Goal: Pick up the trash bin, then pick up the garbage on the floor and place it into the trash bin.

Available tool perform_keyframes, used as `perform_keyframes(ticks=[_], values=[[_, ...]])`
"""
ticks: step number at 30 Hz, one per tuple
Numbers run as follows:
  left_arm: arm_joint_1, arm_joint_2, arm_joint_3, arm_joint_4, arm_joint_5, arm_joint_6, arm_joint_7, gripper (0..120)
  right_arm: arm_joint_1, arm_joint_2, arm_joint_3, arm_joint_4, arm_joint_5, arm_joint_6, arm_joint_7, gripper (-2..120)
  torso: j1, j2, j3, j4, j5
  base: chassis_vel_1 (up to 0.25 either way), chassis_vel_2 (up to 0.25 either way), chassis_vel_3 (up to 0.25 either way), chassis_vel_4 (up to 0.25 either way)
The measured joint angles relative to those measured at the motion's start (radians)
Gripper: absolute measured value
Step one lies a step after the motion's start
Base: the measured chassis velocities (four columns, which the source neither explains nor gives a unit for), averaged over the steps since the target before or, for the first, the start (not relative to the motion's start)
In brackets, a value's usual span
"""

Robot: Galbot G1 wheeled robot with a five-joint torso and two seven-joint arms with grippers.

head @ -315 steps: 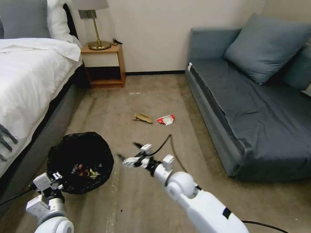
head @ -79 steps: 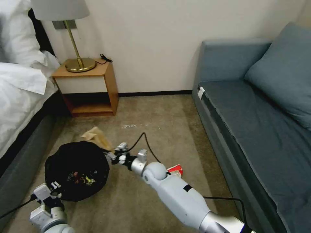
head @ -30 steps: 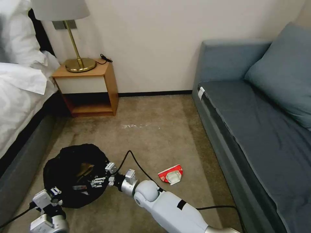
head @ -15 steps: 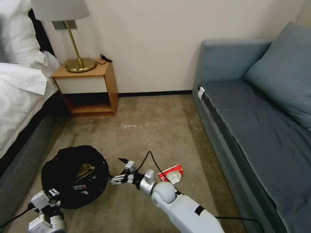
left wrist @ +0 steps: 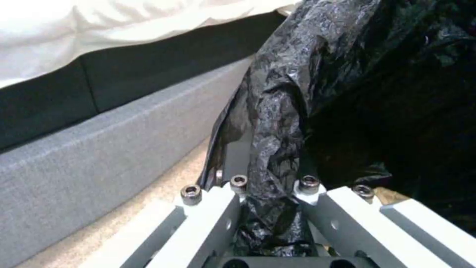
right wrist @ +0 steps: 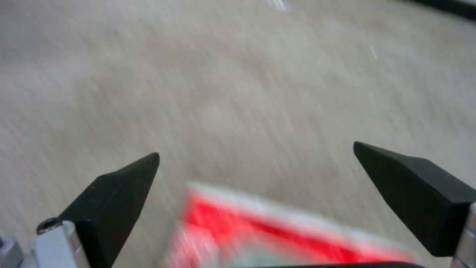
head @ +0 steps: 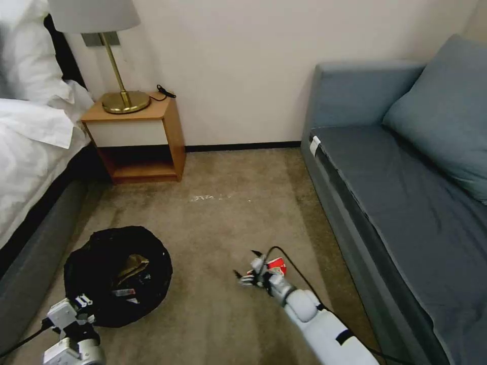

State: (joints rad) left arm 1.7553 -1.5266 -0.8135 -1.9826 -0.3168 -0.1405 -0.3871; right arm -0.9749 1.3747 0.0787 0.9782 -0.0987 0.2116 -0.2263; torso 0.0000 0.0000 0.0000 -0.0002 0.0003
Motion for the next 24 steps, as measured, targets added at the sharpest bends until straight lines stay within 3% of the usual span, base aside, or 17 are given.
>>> perform_keyframes(ticks=[18,24], values=[[0.026,-0.041,0.007,-0.042,0.066,-0.004,0.001,3,0.053,0.020,0.089,-0.202,0.014,0.019,-0.044,100,0.000,0.000,0.000,0.0003,-0.0003,0.000,0.000,0.000,0.000],[0.042,-0.041,0.002,-0.042,0.060,-0.024,0.002,3,0.068,0.023,0.087,-0.230,0.018,0.020,-0.078,80,0.000,0.000,0.000,0.0003,-0.0004,0.000,0.000,0.000,0.000]])
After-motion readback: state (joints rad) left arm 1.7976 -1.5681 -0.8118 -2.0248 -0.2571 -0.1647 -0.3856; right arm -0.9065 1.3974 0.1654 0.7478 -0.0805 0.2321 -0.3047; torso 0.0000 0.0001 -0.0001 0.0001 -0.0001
